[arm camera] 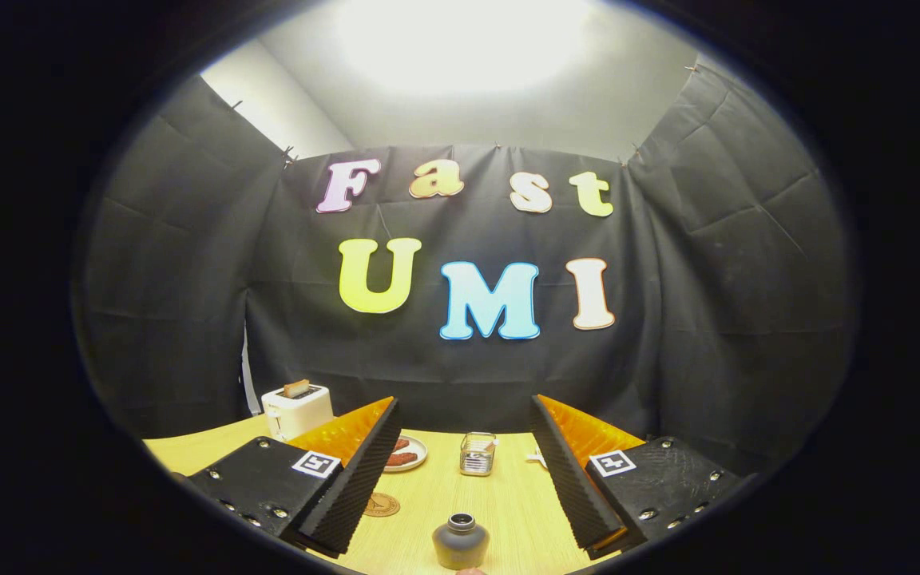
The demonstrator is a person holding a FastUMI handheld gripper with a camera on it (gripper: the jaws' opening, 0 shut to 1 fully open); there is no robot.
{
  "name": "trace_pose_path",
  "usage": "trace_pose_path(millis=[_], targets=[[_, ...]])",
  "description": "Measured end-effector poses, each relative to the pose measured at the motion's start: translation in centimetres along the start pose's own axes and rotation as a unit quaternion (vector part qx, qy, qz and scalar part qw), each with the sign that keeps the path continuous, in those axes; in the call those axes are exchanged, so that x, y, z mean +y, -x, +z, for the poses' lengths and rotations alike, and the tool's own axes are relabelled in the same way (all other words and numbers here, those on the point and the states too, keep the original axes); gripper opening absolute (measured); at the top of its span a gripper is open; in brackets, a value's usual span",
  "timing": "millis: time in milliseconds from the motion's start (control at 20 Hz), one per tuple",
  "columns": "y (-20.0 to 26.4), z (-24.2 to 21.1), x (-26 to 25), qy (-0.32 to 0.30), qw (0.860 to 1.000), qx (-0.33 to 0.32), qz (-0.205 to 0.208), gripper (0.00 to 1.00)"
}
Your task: Take the bottle from table, then pour the juice into the cup, finally place the bottle on the coaster
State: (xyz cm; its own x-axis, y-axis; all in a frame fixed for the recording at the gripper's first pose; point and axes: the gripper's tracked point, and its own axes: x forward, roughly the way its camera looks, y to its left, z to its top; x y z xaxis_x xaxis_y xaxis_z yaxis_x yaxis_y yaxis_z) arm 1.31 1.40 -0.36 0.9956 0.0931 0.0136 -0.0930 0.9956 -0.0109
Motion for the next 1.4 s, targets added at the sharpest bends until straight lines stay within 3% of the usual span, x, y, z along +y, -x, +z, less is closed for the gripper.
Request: trace_pose_path(millis=[400,1400], targets=[[-0.2,-1.2,-0.2,-0.016,1.0,-0.007,0.011,0.98],[-1.0,-14.4,0.3,-0.005,0.994,0.089,0.063,0.98]])
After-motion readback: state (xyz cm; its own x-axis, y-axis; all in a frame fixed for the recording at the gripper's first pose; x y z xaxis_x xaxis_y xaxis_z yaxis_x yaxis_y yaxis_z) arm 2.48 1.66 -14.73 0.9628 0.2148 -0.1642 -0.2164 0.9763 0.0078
